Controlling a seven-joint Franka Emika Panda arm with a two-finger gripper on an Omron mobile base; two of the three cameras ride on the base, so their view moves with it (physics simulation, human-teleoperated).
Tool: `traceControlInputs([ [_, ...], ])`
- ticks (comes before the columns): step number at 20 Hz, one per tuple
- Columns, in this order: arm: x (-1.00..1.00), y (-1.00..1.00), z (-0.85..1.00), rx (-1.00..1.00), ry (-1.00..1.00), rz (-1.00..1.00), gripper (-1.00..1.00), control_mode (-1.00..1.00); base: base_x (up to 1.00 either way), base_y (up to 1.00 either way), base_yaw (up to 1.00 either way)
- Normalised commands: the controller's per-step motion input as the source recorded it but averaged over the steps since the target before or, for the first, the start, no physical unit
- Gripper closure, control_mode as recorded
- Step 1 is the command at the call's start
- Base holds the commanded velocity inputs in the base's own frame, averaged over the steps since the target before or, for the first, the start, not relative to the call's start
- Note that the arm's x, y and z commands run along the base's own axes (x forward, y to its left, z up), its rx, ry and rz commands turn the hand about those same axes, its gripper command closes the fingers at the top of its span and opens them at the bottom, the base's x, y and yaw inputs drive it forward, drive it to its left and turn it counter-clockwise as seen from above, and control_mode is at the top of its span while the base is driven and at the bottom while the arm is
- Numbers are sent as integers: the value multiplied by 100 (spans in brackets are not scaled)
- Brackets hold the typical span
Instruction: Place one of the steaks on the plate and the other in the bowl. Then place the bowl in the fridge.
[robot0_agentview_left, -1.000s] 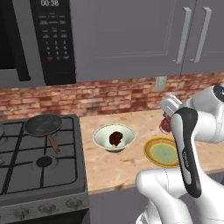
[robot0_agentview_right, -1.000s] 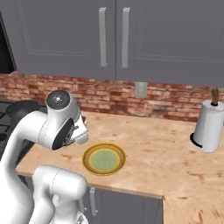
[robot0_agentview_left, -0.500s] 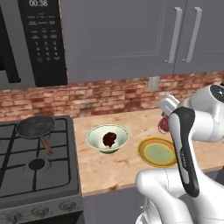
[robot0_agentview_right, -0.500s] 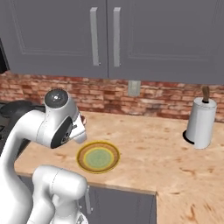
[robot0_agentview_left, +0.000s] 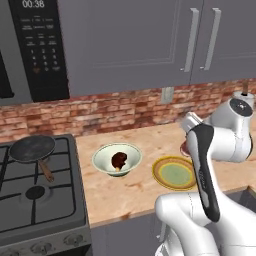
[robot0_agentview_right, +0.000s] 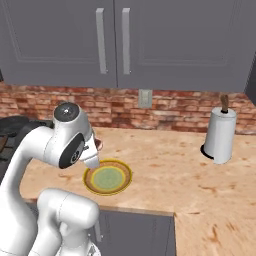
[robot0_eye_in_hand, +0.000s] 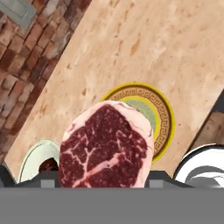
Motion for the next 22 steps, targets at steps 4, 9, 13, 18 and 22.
traceControlInputs([
  [4, 3, -11, -69, 0, 20, -10, 100, -100, 0, 0, 0],
  [9, 3, -28, -73, 0, 17, 0, 100, -100, 0, 0, 0],
  [13, 21, -24, -63, 0, 13, 0, 100, -100, 0, 0, 0],
  [18, 34, -1, -59, 0, 3, 1, 100, -100, 0, 0, 0],
  [22, 47, 0, -44, 0, 1, 3, 100, -100, 0, 0, 0],
])
